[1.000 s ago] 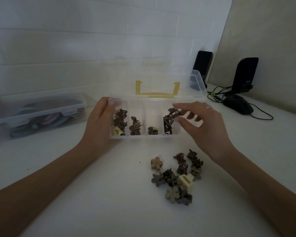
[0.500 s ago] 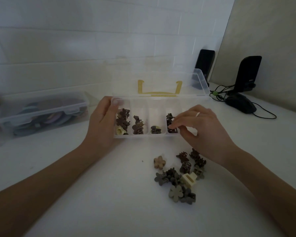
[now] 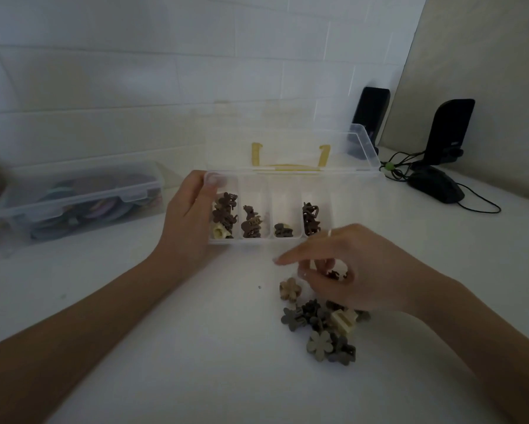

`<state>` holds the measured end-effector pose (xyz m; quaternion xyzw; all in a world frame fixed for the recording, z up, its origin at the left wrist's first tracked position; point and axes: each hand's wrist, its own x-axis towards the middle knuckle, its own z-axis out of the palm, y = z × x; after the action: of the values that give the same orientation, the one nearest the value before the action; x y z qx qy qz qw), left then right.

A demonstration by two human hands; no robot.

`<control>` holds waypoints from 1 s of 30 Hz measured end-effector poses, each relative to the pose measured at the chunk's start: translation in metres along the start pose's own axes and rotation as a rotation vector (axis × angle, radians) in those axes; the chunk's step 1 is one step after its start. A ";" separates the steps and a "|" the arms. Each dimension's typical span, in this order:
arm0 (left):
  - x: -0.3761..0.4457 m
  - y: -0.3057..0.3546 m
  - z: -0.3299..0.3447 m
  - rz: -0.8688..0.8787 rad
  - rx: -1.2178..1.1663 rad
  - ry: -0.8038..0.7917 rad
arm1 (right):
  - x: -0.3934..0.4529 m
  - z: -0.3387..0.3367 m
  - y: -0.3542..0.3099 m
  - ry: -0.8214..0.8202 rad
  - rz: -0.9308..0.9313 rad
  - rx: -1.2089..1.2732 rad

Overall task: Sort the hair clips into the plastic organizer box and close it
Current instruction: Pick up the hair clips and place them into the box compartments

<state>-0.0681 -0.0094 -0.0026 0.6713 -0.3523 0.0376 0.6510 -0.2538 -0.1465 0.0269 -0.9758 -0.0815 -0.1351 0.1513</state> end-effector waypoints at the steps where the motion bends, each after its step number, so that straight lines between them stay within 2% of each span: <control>1: 0.000 0.000 0.000 -0.001 -0.001 -0.002 | 0.001 0.002 0.000 -0.074 0.029 -0.014; 4: 0.001 -0.001 0.000 0.022 0.024 -0.002 | 0.002 0.006 0.001 -0.183 0.078 0.017; 9: 0.002 -0.003 0.001 0.030 0.030 0.002 | 0.005 0.006 0.001 -0.188 0.109 0.065; 13: 0.003 -0.005 0.000 0.000 -0.001 -0.004 | 0.005 0.008 0.001 -0.099 0.127 0.131; 17: 0.002 -0.005 -0.001 -0.006 -0.003 -0.008 | 0.004 0.007 -0.001 0.040 0.155 0.395; 21: 0.003 -0.005 -0.001 0.008 0.031 -0.001 | 0.006 0.006 -0.003 0.088 0.149 0.597; 24: 0.002 -0.005 -0.001 0.003 0.008 -0.002 | 0.006 0.006 0.000 0.137 0.168 0.611; 30: 0.003 -0.007 -0.001 -0.066 -0.033 -0.005 | 0.006 0.010 0.005 0.301 0.191 0.465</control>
<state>-0.0620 -0.0099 -0.0067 0.6719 -0.3321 0.0088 0.6620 -0.2450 -0.1472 0.0180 -0.8872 0.0051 -0.2413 0.3933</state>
